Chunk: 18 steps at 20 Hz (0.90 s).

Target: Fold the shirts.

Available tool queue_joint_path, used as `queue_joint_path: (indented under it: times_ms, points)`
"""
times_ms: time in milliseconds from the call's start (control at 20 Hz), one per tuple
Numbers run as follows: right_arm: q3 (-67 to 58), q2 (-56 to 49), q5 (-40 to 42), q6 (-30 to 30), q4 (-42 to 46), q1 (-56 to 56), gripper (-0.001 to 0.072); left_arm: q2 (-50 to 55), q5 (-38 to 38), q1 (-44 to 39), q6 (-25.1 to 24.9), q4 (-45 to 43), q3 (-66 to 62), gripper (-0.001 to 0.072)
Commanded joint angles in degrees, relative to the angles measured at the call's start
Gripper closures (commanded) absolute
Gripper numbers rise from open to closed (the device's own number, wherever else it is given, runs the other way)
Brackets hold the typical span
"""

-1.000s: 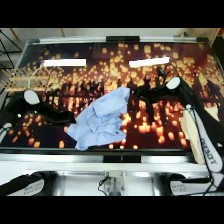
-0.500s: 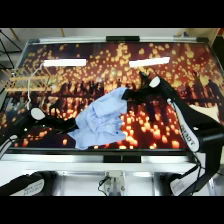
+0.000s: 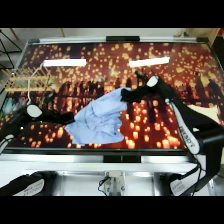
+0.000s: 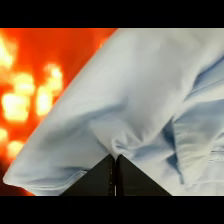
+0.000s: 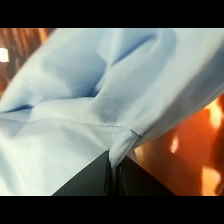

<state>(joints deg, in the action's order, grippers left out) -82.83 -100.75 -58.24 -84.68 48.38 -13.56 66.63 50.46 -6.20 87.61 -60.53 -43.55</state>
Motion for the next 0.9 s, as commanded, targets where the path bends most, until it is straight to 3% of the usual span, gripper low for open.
queue_joint_path:
  times_ms: [0,250,450,650,850]
  points:
    - [-2.8,7.7,-3.8,2.5,4.8,3.4,0.0635,-4.6,2.7,1.5,-0.9,-8.8,-9.4,0.0677]
    - [-18.6,24.9,-5.4,8.3,4.6,9.8,0.0635,-14.2,6.8,6.0,-3.1,-13.5,-38.1,0.0677]
    - [-25.3,38.3,-4.5,8.7,7.3,11.4,0.0635,-18.6,6.4,7.8,-3.0,-14.1,-58.1,0.0677]
    - [-25.3,45.2,-13.0,7.0,11.4,11.3,0.0635,-19.8,9.9,7.8,-1.9,-14.1,-60.7,0.0677]
    - [-22.5,43.6,-32.2,2.3,19.3,11.3,0.0635,-17.1,18.1,7.8,-1.9,-14.1,-52.9,0.0676]
